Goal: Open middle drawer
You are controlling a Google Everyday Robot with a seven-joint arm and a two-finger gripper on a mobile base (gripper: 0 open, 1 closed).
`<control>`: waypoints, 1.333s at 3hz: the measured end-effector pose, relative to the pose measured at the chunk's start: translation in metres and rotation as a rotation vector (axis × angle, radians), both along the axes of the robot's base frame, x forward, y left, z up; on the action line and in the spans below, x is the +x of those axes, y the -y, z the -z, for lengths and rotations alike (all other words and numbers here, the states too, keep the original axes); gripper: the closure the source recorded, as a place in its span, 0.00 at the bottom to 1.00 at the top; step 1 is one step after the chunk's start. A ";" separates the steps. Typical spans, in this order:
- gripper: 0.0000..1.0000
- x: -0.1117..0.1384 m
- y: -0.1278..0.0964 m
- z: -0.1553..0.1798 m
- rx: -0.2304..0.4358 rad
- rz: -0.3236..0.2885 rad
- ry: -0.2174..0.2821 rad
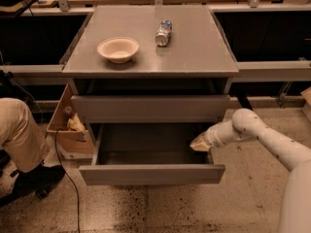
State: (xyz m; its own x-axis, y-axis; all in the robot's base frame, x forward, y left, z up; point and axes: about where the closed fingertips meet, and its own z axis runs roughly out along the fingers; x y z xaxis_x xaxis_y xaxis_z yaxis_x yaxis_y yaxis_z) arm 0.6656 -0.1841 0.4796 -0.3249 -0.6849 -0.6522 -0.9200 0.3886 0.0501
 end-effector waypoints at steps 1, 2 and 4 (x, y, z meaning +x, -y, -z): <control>1.00 0.009 -0.010 0.027 0.055 0.039 -0.044; 1.00 0.009 -0.010 0.027 0.055 0.039 -0.044; 1.00 -0.004 -0.056 0.063 0.170 0.028 -0.117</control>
Offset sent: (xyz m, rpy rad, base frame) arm 0.0076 0.0084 -0.0217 0.0469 0.0379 -0.0330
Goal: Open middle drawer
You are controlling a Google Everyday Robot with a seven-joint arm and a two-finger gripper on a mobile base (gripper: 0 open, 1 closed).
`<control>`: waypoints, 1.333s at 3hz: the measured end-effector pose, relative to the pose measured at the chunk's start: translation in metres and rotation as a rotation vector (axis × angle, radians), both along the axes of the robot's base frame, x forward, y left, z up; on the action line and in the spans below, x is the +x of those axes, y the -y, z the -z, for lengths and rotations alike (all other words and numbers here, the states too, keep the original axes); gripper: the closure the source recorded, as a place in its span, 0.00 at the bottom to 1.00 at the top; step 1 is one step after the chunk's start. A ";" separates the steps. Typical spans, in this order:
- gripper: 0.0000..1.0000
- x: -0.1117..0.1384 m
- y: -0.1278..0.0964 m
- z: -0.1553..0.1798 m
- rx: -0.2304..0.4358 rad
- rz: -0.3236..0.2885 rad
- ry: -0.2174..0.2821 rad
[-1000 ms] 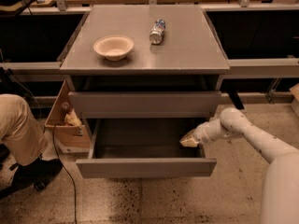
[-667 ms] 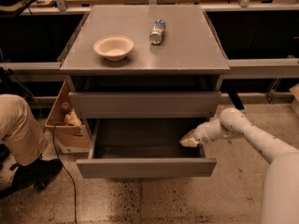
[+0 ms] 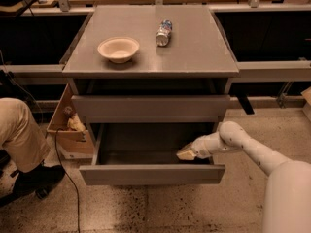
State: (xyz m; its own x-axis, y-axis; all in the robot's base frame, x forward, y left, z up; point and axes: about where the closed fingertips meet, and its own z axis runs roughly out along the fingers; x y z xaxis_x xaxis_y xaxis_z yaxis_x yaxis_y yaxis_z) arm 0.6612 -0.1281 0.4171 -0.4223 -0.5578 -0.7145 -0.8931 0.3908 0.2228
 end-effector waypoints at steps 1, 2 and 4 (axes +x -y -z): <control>1.00 -0.005 -0.010 0.010 0.028 -0.005 -0.024; 1.00 -0.020 -0.015 0.017 0.064 -0.029 -0.066; 1.00 -0.050 -0.023 0.024 0.098 -0.091 -0.133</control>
Offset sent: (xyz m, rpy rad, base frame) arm -0.0281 0.0109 -0.0195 0.0847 0.0924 0.0340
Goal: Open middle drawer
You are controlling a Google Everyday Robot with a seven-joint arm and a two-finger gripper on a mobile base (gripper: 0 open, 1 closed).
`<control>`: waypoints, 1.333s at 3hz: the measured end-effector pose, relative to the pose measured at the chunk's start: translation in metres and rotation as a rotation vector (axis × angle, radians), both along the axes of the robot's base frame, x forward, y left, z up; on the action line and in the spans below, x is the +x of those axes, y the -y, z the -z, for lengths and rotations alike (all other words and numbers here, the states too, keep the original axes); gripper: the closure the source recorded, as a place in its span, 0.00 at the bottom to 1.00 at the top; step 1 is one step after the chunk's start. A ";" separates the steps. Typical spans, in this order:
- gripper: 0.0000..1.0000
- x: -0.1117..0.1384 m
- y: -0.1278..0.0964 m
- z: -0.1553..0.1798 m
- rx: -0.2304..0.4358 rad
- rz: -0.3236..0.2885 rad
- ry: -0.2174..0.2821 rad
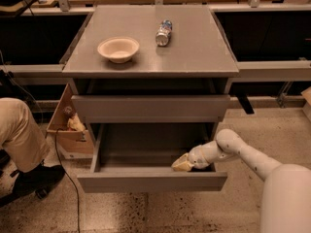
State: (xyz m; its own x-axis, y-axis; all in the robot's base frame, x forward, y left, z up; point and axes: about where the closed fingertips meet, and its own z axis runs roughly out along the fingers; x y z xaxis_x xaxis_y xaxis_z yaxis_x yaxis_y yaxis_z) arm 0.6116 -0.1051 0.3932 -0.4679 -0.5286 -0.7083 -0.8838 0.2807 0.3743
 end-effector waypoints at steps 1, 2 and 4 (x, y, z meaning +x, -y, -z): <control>1.00 -0.022 -0.007 0.003 0.017 -0.042 -0.036; 1.00 -0.057 -0.019 -0.004 0.045 -0.110 -0.073; 1.00 -0.111 -0.017 -0.013 0.058 -0.180 -0.142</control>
Offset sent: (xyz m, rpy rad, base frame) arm -0.0804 0.0255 0.0104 0.0664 0.0922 0.1541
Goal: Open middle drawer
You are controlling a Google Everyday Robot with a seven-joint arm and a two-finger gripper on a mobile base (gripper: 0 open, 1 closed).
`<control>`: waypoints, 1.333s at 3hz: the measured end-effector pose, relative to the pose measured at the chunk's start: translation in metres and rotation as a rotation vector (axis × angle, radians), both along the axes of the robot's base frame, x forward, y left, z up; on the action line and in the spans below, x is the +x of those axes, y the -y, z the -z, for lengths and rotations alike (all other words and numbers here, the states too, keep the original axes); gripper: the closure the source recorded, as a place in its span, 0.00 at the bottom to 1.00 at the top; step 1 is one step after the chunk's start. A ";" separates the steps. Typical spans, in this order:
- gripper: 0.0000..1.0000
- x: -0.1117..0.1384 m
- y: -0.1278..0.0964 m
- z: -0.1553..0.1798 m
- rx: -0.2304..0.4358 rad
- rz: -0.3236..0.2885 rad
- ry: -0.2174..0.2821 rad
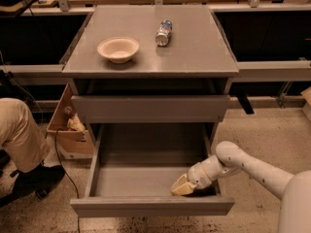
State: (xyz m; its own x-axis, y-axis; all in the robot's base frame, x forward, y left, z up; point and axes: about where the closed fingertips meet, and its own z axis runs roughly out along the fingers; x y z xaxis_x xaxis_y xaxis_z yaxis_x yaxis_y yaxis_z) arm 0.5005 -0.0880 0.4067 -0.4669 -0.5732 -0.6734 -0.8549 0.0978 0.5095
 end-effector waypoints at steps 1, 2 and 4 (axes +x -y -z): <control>1.00 -0.026 0.006 -0.003 -0.005 -0.022 -0.038; 1.00 -0.031 0.009 -0.002 -0.008 -0.016 -0.044; 1.00 0.031 0.079 -0.013 -0.095 0.183 0.094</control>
Offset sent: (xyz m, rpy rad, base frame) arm -0.0361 -0.0173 0.0024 -0.0164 0.0476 0.0012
